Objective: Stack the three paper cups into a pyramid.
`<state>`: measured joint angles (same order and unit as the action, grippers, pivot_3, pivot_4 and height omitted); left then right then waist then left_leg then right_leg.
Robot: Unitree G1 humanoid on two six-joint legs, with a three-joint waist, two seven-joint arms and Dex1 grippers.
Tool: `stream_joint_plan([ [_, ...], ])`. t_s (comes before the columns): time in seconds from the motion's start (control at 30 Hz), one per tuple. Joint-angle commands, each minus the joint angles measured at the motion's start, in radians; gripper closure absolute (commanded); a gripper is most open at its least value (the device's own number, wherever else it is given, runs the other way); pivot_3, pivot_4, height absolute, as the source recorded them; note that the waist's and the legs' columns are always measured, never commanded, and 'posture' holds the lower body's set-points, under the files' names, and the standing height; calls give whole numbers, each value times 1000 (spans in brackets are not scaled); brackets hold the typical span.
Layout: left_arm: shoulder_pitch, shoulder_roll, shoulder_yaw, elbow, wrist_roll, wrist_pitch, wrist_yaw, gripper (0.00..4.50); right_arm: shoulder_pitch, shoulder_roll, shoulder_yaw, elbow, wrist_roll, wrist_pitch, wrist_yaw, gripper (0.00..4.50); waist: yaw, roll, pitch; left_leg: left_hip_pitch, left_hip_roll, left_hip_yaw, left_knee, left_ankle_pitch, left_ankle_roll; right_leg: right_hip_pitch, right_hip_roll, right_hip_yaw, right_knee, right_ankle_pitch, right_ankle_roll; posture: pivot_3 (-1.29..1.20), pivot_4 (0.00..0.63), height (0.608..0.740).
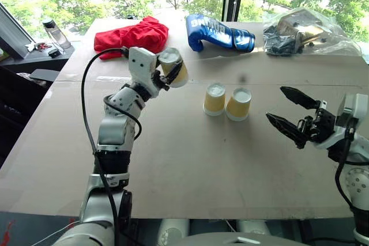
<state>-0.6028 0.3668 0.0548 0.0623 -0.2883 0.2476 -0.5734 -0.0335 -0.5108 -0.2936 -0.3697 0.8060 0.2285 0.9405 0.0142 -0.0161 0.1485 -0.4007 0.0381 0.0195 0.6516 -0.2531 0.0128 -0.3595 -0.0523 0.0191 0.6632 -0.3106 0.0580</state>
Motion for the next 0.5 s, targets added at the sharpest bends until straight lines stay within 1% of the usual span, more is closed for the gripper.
stream_joint_plan([
  [0.03,-91,2,-39,-38,-55,65,-87,2140,24,-25,-56,4,8,-23,20,0,-1,0,0,0,0,0,0,0,0,0,0,0,0,0,0,0,150,740],
  [0.1,-173,-12,-88,-8,-70,84,-170,2140,46,-35,-67,12,-41,-47,10,0,-1,0,0,0,1,0,0,0,0,0,2,0,0,0,0,0,150,740],
  [0.2,-226,-35,-122,31,-76,75,-246,2140,60,-39,-61,-2,-67,-54,-2,0,-2,0,0,0,1,0,0,0,0,0,2,0,0,0,0,0,150,740],
  [0.37,-232,-49,-169,41,-80,90,-333,2140,79,-24,-50,-42,-78,-55,-35,0,-14,1,0,1,1,1,0,0,0,-1,3,3,0,0,0,0,150,740],
  [0.5,-212,-45,-184,47,-60,75,-353,2140,93,-23,-55,-53,-84,-58,-51,0,-16,1,0,1,1,0,0,0,0,-1,3,3,0,0,0,0,150,740],
])
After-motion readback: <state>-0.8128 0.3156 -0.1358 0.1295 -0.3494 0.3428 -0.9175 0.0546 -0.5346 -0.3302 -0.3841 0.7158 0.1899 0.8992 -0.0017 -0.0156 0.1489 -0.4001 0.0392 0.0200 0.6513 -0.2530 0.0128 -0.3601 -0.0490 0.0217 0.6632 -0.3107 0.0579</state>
